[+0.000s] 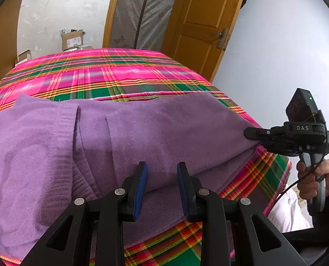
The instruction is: Fold clothes
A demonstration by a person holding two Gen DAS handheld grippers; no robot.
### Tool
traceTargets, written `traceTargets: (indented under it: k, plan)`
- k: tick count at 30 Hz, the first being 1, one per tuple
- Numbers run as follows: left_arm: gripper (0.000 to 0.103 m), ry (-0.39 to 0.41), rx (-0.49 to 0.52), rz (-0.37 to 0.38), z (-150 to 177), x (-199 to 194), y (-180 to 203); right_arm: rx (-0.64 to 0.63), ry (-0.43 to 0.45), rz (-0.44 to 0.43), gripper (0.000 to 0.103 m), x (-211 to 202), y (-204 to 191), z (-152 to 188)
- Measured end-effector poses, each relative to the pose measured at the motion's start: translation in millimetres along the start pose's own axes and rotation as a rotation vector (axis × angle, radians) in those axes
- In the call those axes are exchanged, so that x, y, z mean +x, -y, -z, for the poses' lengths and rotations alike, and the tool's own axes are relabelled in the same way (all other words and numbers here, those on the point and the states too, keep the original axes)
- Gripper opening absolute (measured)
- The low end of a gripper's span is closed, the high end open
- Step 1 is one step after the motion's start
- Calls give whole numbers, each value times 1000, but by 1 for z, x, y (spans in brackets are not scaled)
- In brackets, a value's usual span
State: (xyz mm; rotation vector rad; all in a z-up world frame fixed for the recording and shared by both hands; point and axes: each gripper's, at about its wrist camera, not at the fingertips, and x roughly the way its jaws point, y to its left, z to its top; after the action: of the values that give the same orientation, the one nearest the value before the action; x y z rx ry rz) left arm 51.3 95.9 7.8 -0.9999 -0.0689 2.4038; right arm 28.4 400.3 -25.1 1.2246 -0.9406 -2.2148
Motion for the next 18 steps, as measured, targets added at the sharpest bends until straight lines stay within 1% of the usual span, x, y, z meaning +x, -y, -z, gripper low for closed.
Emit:
traceTargets:
  k: [1,4,11,13,18]
  plan:
    - [28,0,1,-1,0,0,0,8,-2,1,18,1,2,0]
    - [28,3,0,-7,0,-1,0,8,1,2,20,1,0,0]
    - [28,10,-7,-27,0,-5,-1,-16,23,35,21,7,-8,0]
    - [28,5,-8,-30,1,-5,-1,-32,29,42,19,5,-11,-1]
    - [28,2,-13,-31,3,-7,-2,-73,73,-15,17,-8,-30,-4]
